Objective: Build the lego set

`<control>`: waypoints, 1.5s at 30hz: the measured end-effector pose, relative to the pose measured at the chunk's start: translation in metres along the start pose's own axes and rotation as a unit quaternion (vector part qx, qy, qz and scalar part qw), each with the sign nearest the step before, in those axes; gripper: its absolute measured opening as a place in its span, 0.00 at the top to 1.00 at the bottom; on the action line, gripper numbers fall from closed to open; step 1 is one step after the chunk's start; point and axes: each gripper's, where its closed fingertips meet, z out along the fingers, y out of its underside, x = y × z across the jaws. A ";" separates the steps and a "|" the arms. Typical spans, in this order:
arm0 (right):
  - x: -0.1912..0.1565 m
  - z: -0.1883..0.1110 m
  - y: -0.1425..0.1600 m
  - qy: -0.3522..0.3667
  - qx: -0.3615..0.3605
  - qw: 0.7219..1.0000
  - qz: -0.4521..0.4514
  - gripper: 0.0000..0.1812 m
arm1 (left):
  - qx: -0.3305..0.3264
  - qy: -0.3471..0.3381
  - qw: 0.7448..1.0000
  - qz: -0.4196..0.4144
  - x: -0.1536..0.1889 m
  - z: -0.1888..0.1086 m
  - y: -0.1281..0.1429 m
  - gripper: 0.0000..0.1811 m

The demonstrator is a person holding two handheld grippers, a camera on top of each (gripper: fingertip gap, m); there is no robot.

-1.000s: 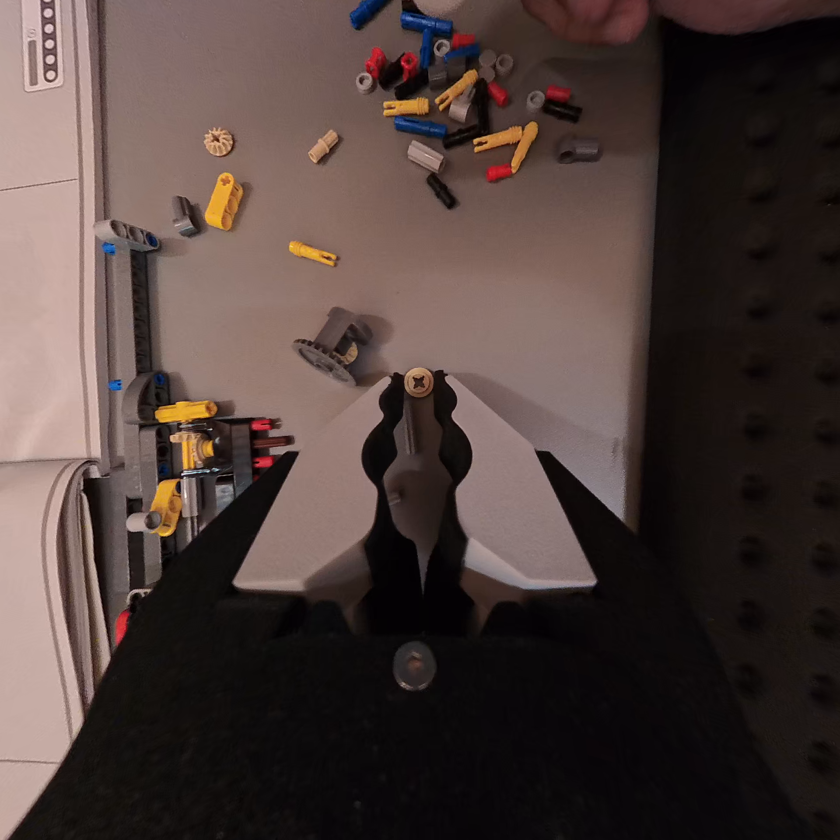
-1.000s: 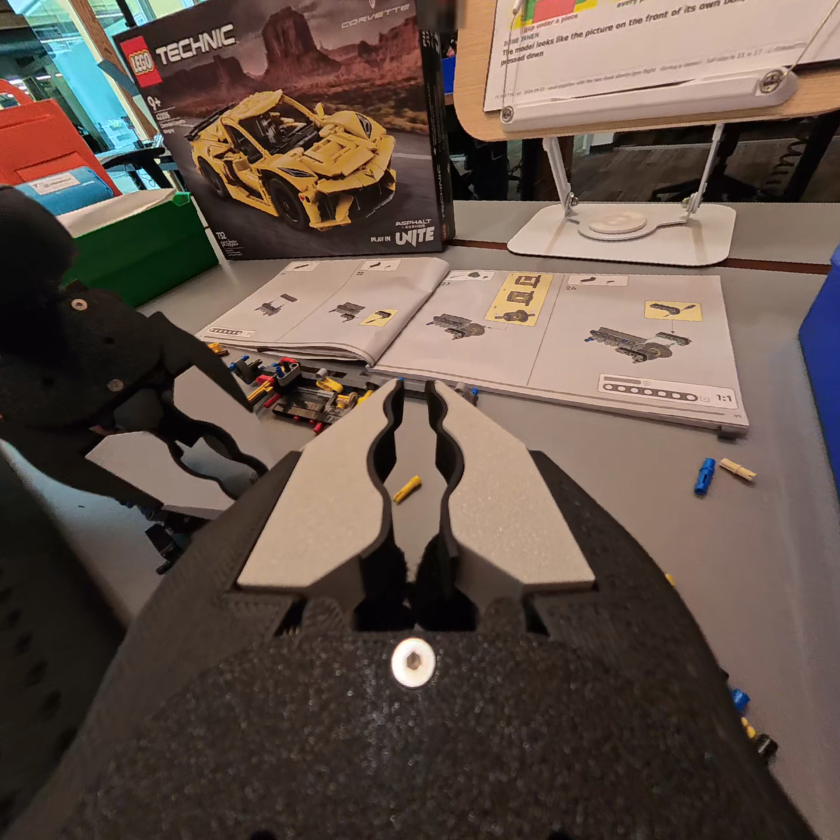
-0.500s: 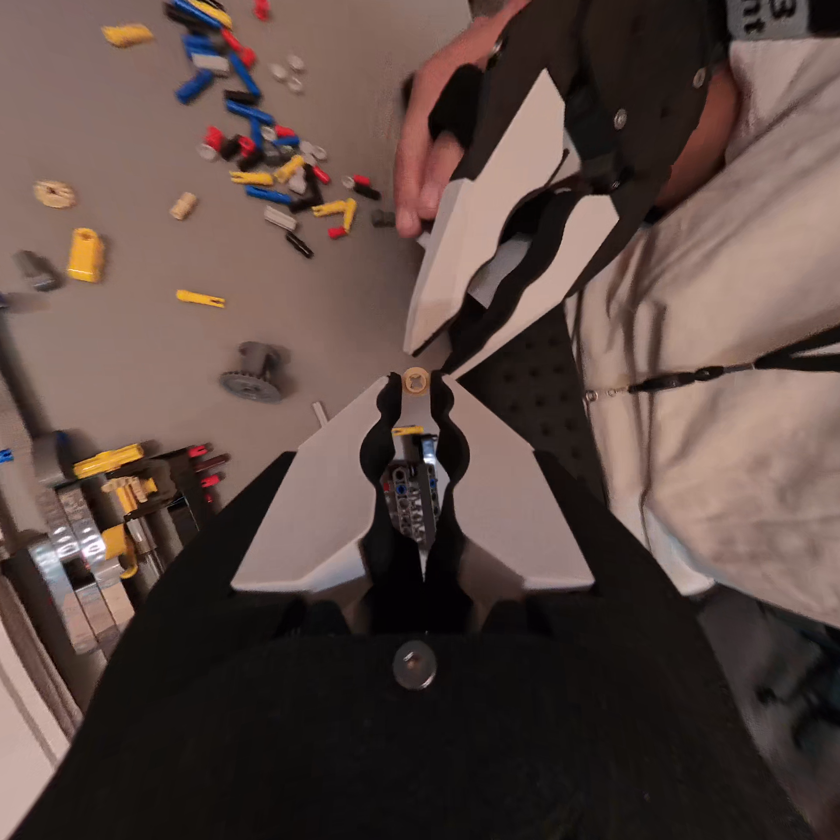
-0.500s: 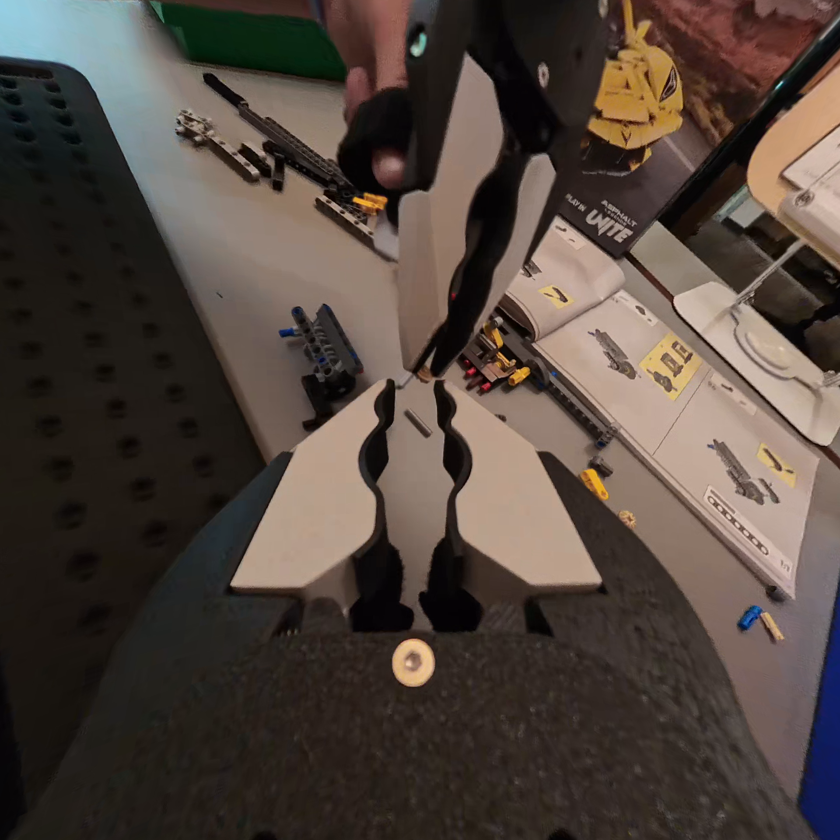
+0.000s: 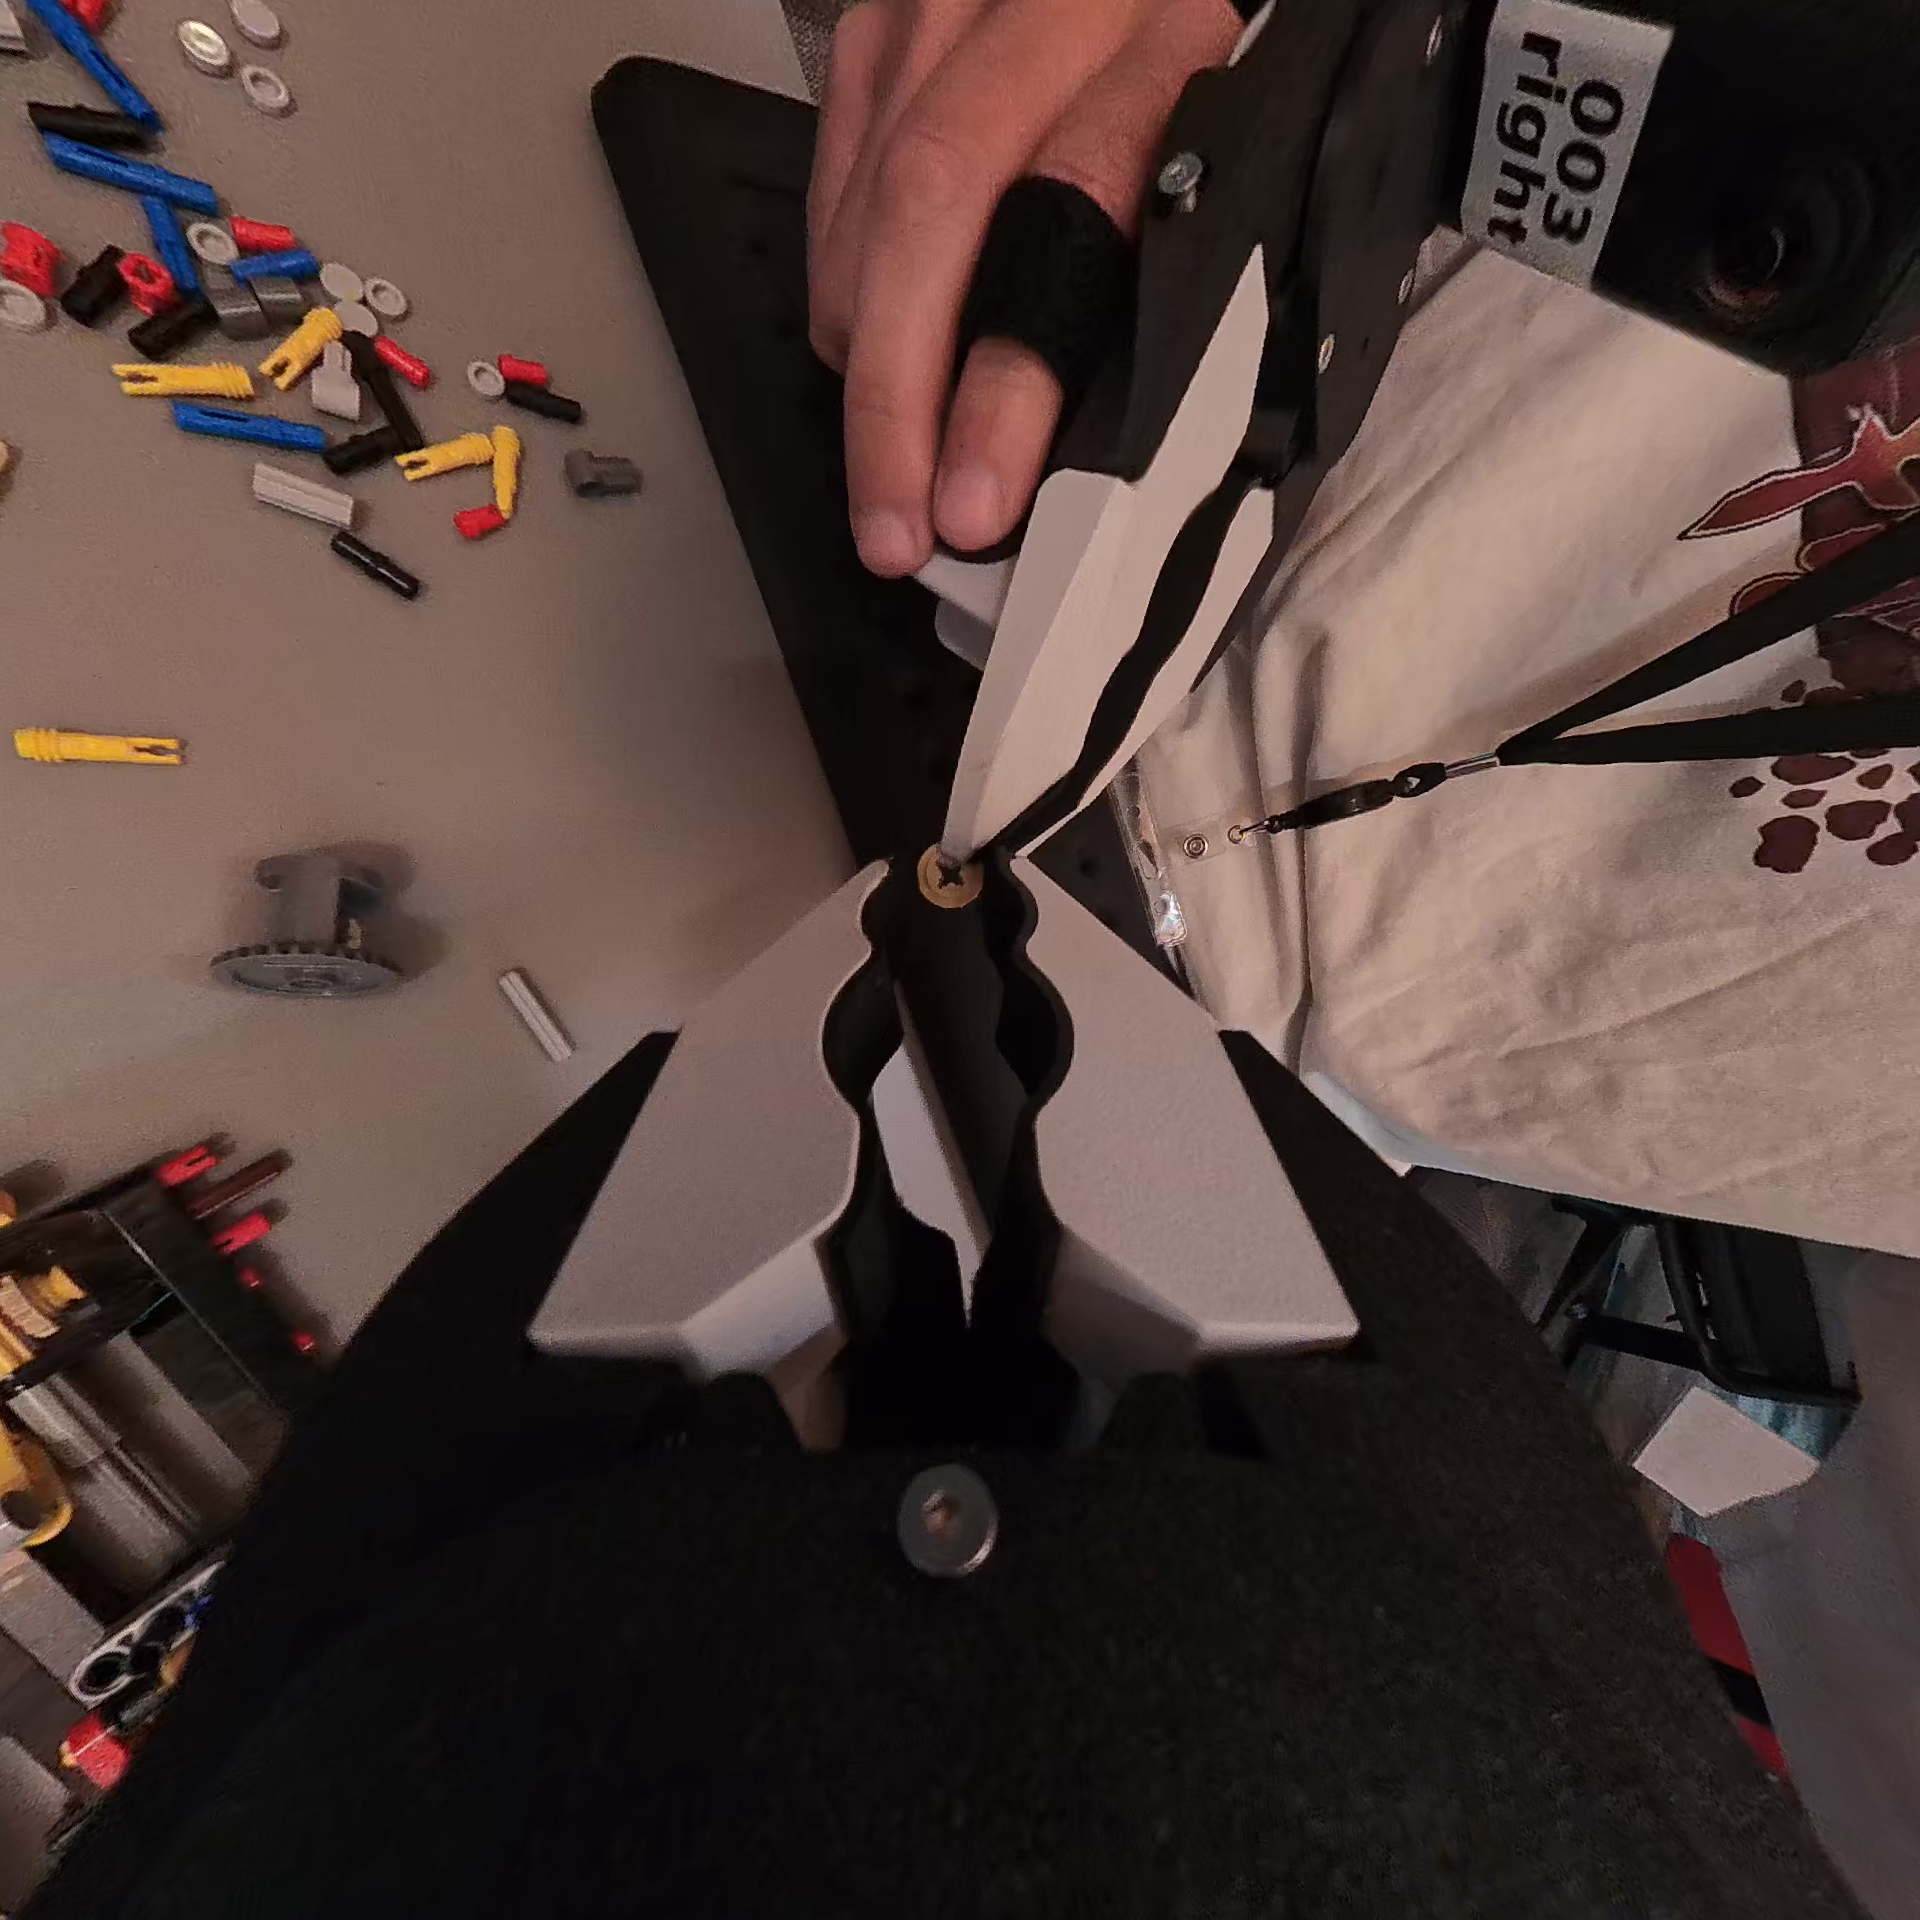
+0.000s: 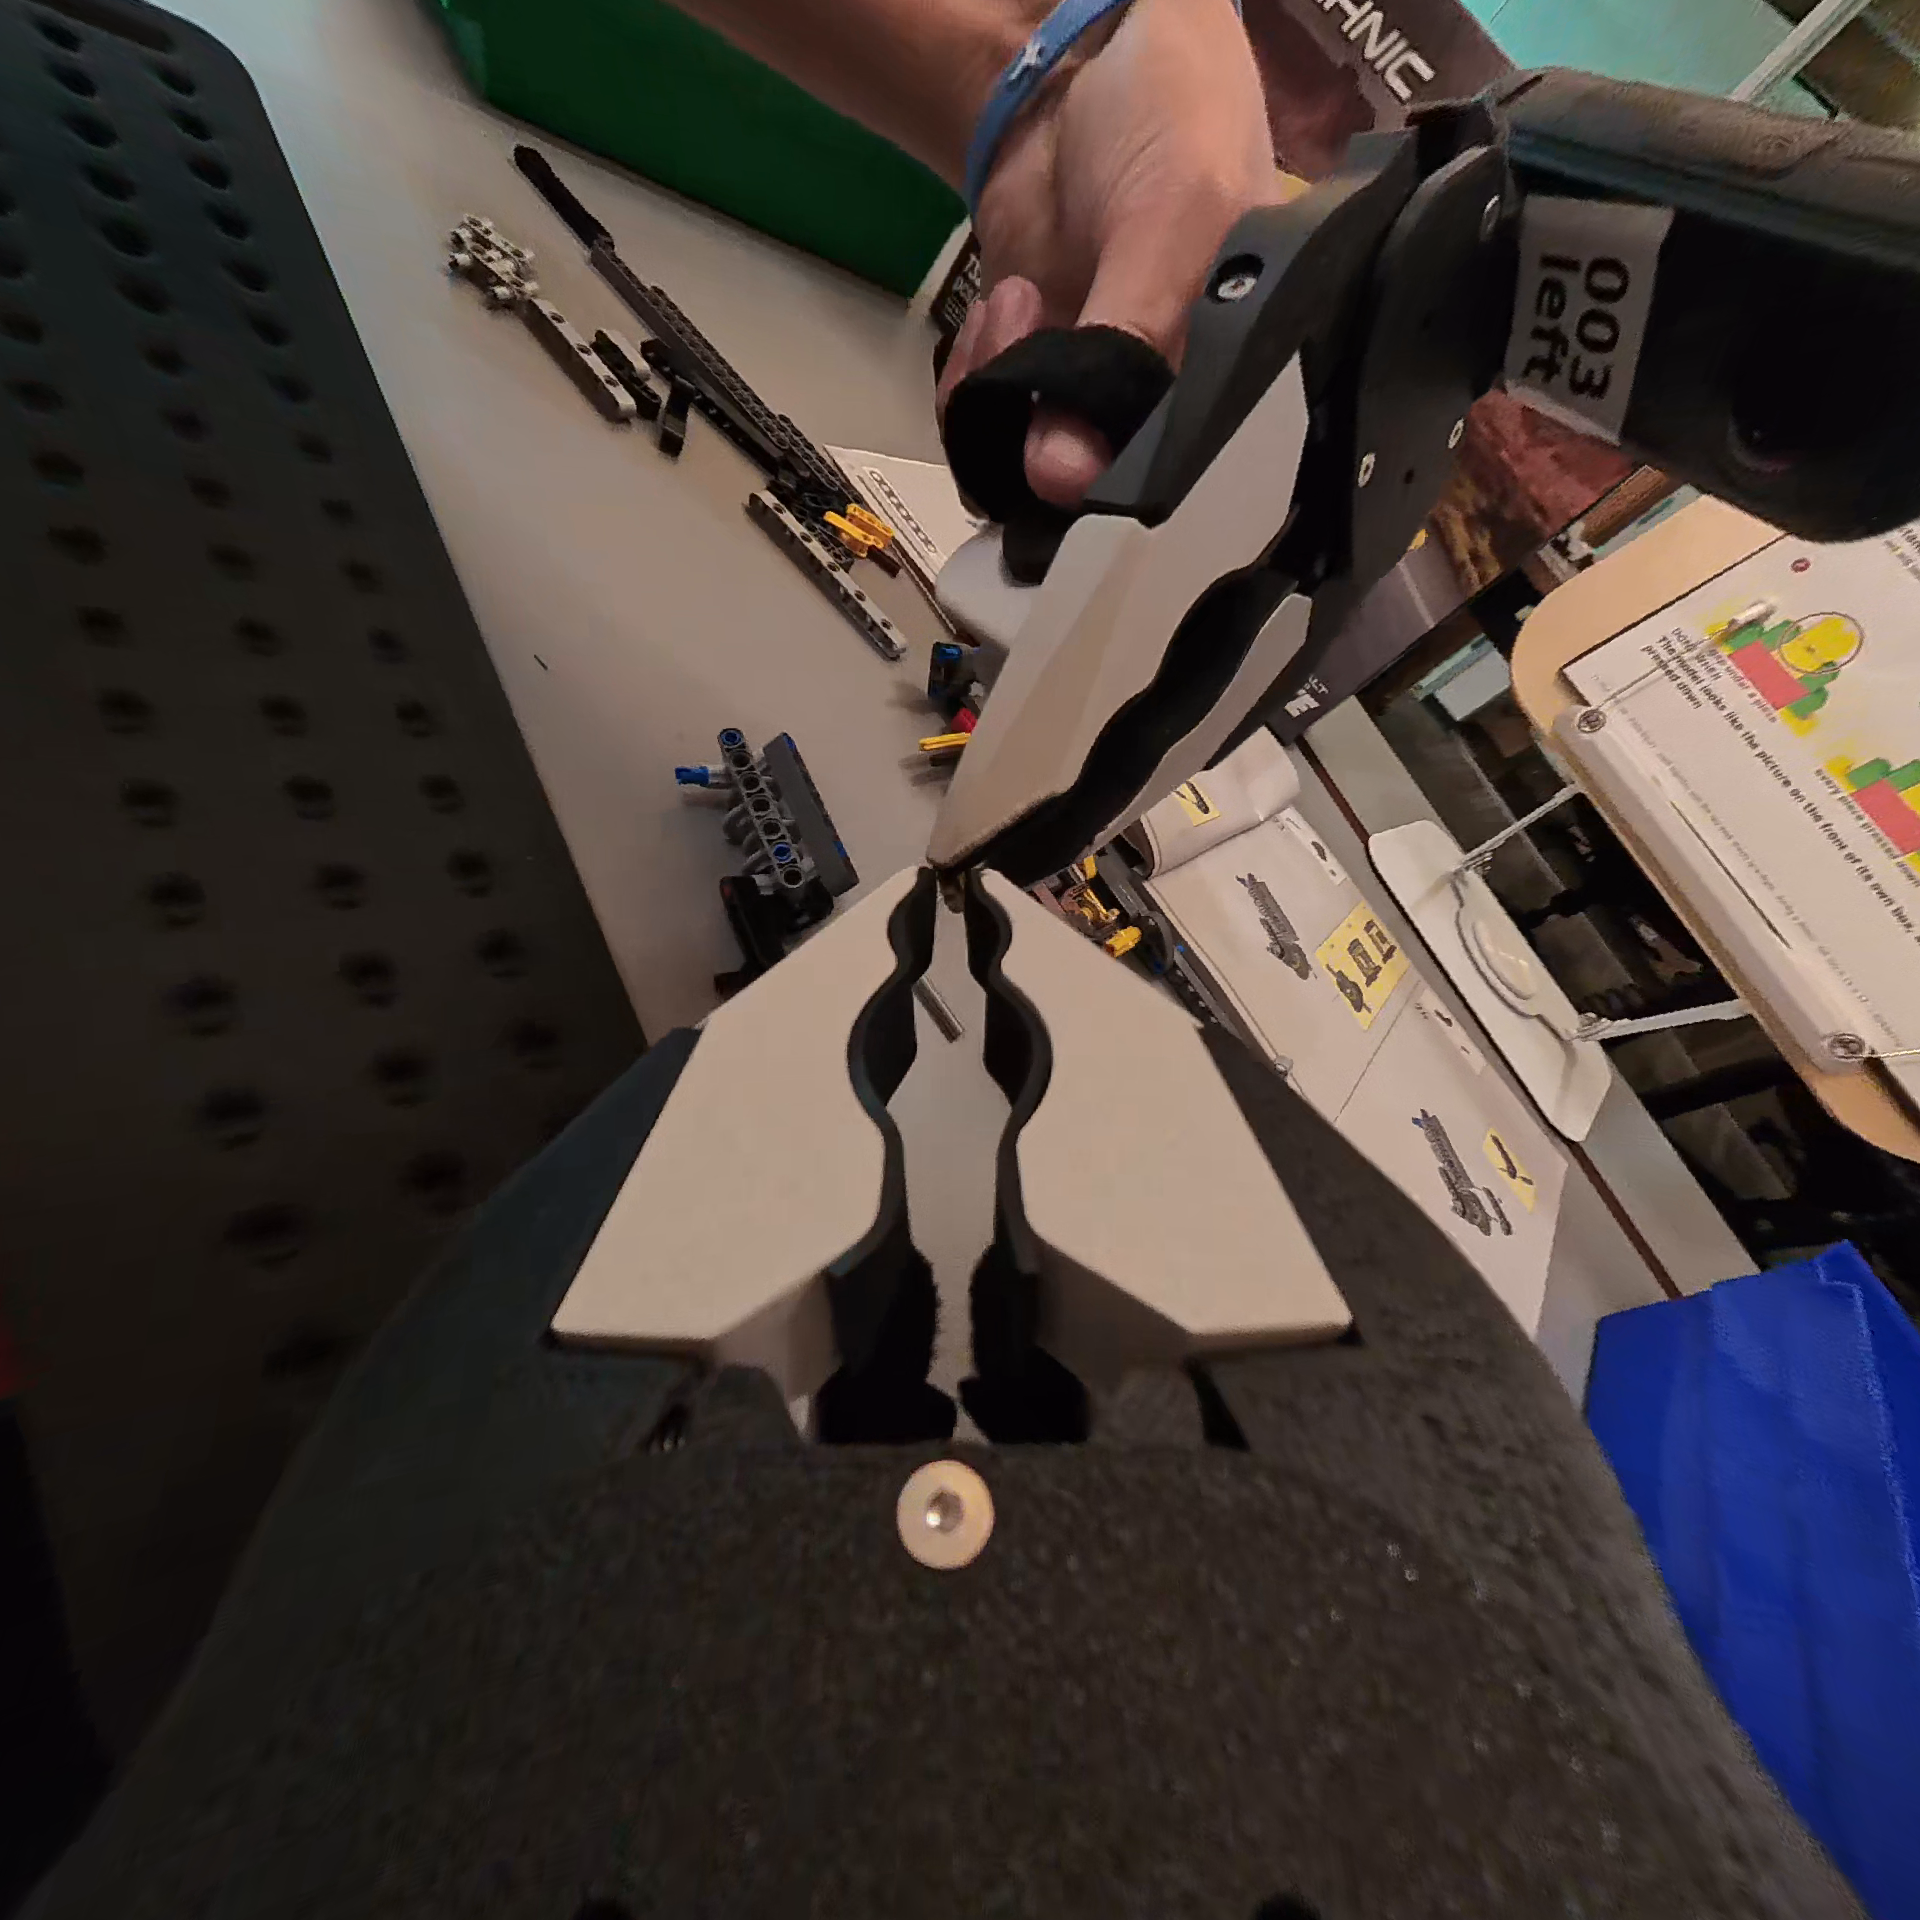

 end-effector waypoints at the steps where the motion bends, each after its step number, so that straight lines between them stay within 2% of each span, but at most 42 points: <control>1: -0.001 0.001 0.001 0.004 0.000 1.000 -0.005 0.97 | -0.001 -0.001 1.000 -0.002 0.000 0.000 0.001 0.94; 10: 0.000 0.007 0.002 0.013 0.005 1.000 -0.005 0.98 | -0.015 -0.014 1.000 0.003 -0.003 -0.002 0.004 0.94; 14: 0.022 0.006 0.008 0.076 0.006 0.997 0.030 0.98 | 0.052 -0.049 0.997 -0.007 -0.013 -0.011 -0.008 0.92; 16: 0.035 0.002 0.011 0.122 0.007 0.991 0.050 0.98 | 0.101 -0.097 0.990 -0.027 -0.023 -0.018 -0.012 0.87; 19: 0.048 -0.006 0.009 0.187 0.012 0.982 0.026 0.98 | 0.231 -0.165 0.954 -0.099 -0.032 -0.028 -0.025 0.86; 20: 0.050 -0.007 0.007 0.206 0.012 0.979 0.004 0.98 | 0.274 -0.164 0.940 -0.118 -0.028 -0.028 -0.028 0.86; 23: 0.055 -0.009 0.005 0.258 -0.004 0.963 -0.075 0.98 | 0.366 -0.137 0.904 -0.174 -0.014 -0.024 -0.031 0.87; 27: 0.045 -0.006 -0.004 0.272 0.008 0.947 -0.171 0.98 | 0.451 -0.063 0.858 -0.240 -0.003 -0.027 -0.035 0.90; 30: 0.041 -0.006 -0.007 0.285 0.004 0.934 -0.214 0.98 | 0.468 -0.054 0.843 -0.260 -0.005 -0.032 -0.034 0.96; 39: 0.031 -0.001 -0.004 0.279 -0.010 0.922 -0.269 0.98 | 0.422 -0.071 0.863 -0.267 -0.009 -0.024 -0.023 0.98; 45: 0.025 0.001 -0.005 0.273 -0.002 0.915 -0.297 0.98 | 0.411 -0.055 0.871 -0.263 -0.006 -0.022 -0.017 0.98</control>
